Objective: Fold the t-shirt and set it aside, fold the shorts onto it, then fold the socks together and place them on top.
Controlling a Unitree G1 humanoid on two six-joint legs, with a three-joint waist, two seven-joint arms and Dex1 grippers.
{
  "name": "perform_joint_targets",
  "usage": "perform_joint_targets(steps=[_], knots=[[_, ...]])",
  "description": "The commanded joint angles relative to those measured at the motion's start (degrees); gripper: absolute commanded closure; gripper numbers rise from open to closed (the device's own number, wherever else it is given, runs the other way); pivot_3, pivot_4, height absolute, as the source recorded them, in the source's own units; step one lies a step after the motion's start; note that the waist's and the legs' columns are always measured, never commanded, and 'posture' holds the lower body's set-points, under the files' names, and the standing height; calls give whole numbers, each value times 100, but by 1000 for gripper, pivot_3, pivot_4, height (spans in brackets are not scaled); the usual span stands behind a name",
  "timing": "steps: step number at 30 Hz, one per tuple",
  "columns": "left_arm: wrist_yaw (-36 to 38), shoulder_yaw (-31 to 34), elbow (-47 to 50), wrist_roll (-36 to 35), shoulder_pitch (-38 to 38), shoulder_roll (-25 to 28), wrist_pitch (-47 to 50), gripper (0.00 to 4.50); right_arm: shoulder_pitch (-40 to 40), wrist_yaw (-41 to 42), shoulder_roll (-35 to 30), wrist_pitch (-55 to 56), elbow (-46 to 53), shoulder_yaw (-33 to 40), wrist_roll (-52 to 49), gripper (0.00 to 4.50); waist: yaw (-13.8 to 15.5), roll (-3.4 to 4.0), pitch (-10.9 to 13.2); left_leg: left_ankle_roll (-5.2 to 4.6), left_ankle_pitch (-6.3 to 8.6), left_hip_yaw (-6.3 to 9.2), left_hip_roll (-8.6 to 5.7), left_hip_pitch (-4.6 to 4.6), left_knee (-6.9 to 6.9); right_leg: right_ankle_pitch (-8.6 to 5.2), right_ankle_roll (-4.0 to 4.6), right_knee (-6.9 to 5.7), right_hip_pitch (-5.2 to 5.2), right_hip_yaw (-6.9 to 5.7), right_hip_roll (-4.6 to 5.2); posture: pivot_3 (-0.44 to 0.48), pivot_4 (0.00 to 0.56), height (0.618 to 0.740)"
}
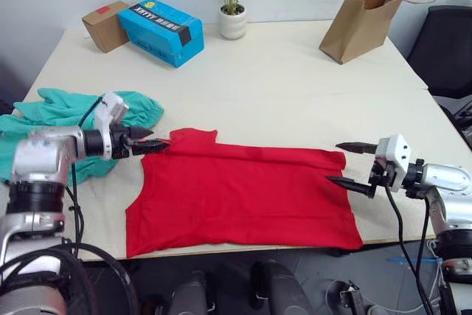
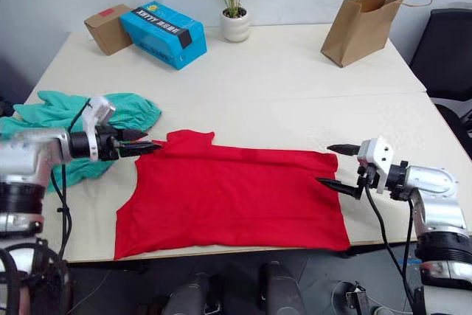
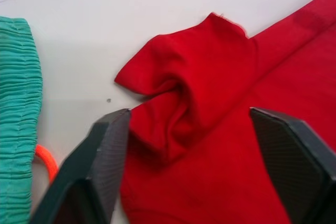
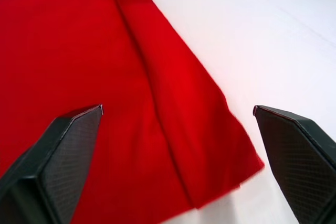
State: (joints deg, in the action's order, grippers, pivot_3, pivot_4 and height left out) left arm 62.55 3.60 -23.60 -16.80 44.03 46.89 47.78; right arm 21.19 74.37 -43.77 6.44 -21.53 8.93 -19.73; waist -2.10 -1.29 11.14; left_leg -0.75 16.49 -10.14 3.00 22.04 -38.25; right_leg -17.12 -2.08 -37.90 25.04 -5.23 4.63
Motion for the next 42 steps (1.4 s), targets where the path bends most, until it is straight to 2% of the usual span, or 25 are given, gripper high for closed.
perform_joint_targets(steps=[1,3,8,12,16,20,26,31,35,42], knots=[[-126,-115,-633,23,811,-94,428,21,-75,-205,-134,-352,689,237,-264,0,42,0,0,0,0,0,-1,1,-1,0,0,0,0,0,-1,0,150,740],[-570,-231,-1622,300,1520,-422,387,21,-93,-351,-75,-542,1034,235,-356,0,59,-1,0,0,0,0,-1,0,-5,0,0,-3,-1,1,-1,0,150,740],[-711,-750,-3188,911,2361,-1050,-293,21,-161,-471,9,-656,1498,105,-383,0,69,-3,2,-4,0,1,-8,5,-4,0,-1,4,0,-1,-2,0,150,740],[-935,-910,-4121,1311,2659,-1428,-1028,21,-222,-452,26,-918,1979,101,-592,0,32,-15,9,-3,0,-6,-6,20,-2,0,0,2,22,1,-4,0,150,740],[-695,-1089,-4546,1618,2715,-1619,-1481,21,-321,-466,-83,-1196,2298,184,-710,0,53,-16,9,4,-5,-5,-4,20,-3,0,0,-6,27,0,-5,0,150,740],[-509,-1183,-4725,1842,2665,-1666,-1869,920,-483,-527,-177,-1383,2583,323,-835,0,61,-18,8,1,-5,-4,-7,21,-5,0,0,-7,26,1,0,0,150,740],[-360,-1101,-4772,1978,2512,-1660,-2935,2867,-724,-576,-267,-1426,2724,445,-857,0,64,-20,7,-1,-5,-2,-8,22,-5,0,0,-5,26,-1,3,0,150,740],[-101,-1008,-4803,1979,2511,-1633,-3287,4478,-785,-627,-225,-1366,2668,491,-815,0,63,-22,8,-2,-5,-2,-8,22,-5,0,0,-5,26,-2,2,0,150,740],[40,-884,-4782,1910,2532,-1574,-3637,4478,-749,-785,-118,-1335,2493,551,-854,0,51,-22,8,-2,-5,-2,-7,23,-4,0,1,-4,26,-3,0,0,150,740],[901,-468,-4309,1588,2091,-1349,-5595,4478,-893,-786,-127,-1095,2274,481,-742,0,50,-22,8,-2,-5,-3,-4,24,-3,0,1,-4,27,-5,0,0,150,740]])
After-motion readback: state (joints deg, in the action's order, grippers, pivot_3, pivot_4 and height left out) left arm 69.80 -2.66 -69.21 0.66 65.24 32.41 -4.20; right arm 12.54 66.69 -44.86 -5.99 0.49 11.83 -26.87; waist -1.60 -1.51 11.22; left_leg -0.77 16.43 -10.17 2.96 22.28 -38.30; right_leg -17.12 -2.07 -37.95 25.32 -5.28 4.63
